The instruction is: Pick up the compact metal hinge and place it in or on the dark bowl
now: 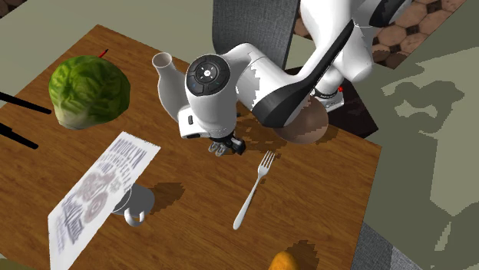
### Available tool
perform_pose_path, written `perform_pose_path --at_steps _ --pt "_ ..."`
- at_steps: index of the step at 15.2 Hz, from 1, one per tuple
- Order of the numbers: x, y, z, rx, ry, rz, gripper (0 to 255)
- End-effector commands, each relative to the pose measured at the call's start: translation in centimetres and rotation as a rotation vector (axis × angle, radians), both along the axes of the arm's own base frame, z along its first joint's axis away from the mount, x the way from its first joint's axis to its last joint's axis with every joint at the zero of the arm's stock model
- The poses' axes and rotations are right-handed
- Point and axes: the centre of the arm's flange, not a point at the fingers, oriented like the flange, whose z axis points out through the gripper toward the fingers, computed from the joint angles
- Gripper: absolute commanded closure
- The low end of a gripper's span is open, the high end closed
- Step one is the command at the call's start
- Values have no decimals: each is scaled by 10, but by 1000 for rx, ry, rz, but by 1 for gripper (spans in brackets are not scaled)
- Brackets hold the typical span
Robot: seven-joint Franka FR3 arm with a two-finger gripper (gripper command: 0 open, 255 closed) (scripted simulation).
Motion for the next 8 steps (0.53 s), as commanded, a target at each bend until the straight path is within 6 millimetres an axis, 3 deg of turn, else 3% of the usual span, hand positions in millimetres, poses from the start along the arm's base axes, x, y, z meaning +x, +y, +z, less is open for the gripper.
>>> perform_pose_path --at_steps 1,8 --pt "0 0 0 0 0 0 255" --pt "0 2 -3 0 0 0 255"
